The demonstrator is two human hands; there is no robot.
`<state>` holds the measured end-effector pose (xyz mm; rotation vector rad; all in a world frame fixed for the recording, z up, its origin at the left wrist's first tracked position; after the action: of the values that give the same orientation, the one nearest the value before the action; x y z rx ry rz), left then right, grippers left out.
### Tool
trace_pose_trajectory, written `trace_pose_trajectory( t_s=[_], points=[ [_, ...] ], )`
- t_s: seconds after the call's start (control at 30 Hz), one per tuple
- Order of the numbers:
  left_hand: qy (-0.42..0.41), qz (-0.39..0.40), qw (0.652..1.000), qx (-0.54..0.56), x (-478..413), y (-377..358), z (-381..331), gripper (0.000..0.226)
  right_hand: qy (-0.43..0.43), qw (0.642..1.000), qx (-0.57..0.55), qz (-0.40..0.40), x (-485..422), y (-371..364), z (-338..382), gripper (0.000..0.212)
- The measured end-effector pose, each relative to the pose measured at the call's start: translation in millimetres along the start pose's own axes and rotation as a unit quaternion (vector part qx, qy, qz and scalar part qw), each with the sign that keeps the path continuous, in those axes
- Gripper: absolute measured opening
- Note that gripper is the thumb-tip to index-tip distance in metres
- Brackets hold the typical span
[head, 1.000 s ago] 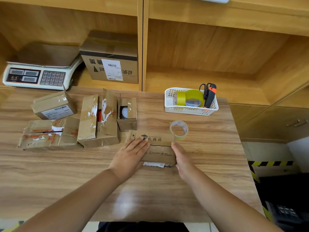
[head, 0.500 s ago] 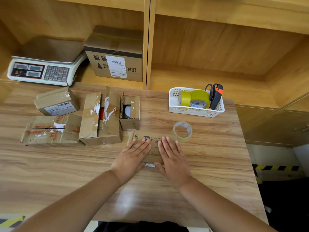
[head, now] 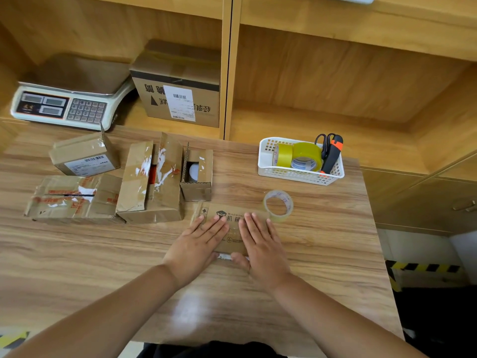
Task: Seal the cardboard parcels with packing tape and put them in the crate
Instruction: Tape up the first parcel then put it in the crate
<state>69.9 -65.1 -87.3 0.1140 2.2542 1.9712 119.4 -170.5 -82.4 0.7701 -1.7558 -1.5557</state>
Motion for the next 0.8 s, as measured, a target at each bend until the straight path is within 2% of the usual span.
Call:
trace_pose_trajectory(
  t_s=[0.1, 0.17, 0.23, 0.3, 0.37, 0.43, 0.6, 0.8],
  points=[
    [-0.004, 0.003, 1.000, 0.002, -1, 0, 0, 0.065, -0.019, 0.992, -0.109, -0.054, -1, 17, -19, 0.067],
    [-0.004, 0.008, 1.000, 0.005, -1, 1, 0, 0.063, -0.091, 0.974, -0.180, -0.104, -2, 24, -50, 0.062],
    [0.005, 0.004, 1.000, 0.020, -4, 8, 2, 0.060, -0.173, 0.956, -0.198, -0.133, -3, 25, -85, 0.057],
    [0.020, -0.016, 0.999, 0.046, -9, 16, 4, 0.055, -0.213, 0.958, -0.172, -0.088, -11, 14, -109, 0.049],
    [0.042, -0.033, 0.997, 0.056, -18, 24, 6, 0.053, -0.202, 0.971, -0.125, -0.026, -20, -3, -119, 0.038],
    [0.062, -0.037, 0.996, 0.051, -27, 28, 9, 0.054, -0.168, 0.982, -0.091, 0.010, -30, -14, -119, 0.037],
    [0.099, 0.006, 0.995, 0.010, -39, 16, 16, 0.061, -0.121, 0.990, -0.047, 0.059, -49, -31, -118, 0.030],
    [0.125, 0.053, 0.991, 0.017, -38, 0, 23, 0.071, -0.135, 0.985, -0.019, 0.108, -54, -45, -123, 0.029]
  ],
)
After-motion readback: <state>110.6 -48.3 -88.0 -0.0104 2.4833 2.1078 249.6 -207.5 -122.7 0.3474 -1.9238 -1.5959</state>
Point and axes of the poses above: each hand's wrist, its own x-axis away from the middle knuckle, its own y-axis out of the back of the hand, z = x × y, the point moved 9 cm from there along -x, towards the middle knuckle, and after that the axes turned 9 degrees about x, right-handed, at the moved point
